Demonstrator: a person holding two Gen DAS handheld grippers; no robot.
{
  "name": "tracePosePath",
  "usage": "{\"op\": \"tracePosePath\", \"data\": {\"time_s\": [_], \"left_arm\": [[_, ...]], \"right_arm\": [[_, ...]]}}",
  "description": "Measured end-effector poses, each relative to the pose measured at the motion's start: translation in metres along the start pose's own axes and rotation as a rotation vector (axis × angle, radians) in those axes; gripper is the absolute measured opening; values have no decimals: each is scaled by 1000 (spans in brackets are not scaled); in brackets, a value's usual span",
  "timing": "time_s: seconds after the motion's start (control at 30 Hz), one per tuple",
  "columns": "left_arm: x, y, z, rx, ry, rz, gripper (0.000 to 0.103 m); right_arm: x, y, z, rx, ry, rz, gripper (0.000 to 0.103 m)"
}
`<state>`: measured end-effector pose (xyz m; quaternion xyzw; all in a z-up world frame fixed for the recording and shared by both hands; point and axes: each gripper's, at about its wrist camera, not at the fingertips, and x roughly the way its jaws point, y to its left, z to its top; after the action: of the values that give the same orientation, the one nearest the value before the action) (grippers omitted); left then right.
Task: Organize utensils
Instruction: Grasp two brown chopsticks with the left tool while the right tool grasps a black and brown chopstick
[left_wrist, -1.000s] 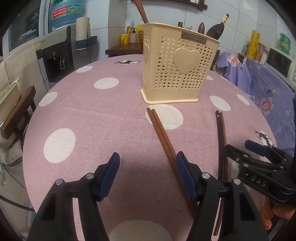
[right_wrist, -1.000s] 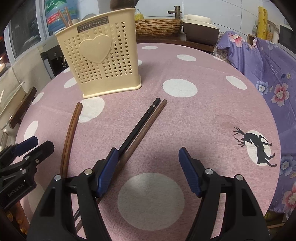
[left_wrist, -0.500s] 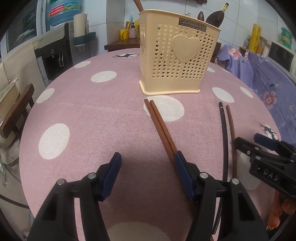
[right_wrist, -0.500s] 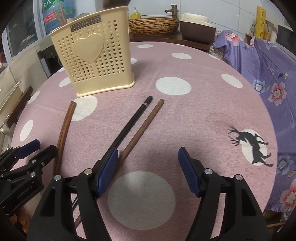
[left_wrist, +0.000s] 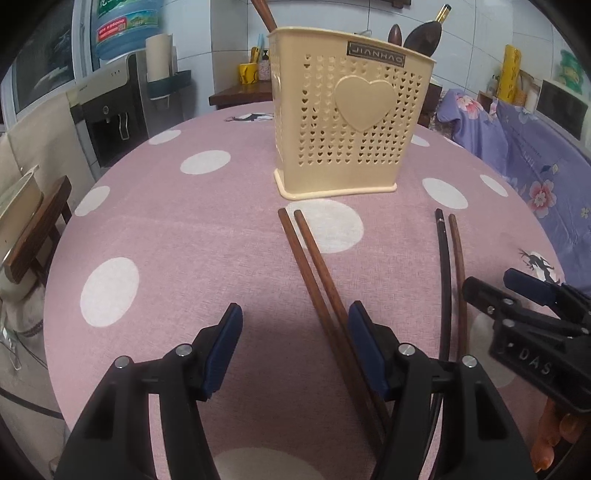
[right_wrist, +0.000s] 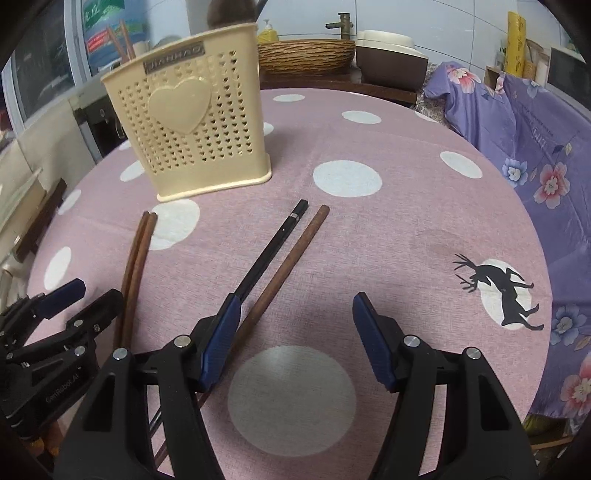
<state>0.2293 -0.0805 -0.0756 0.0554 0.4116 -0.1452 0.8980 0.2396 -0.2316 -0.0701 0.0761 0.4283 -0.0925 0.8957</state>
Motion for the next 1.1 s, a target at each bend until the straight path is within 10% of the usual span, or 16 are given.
{"op": "tracePosePath", "data": {"time_s": [1.1], "left_arm": [[11, 25, 8, -50, 27, 8, 58]], "right_arm": [[13, -35, 11, 90, 32, -25, 56]]}}
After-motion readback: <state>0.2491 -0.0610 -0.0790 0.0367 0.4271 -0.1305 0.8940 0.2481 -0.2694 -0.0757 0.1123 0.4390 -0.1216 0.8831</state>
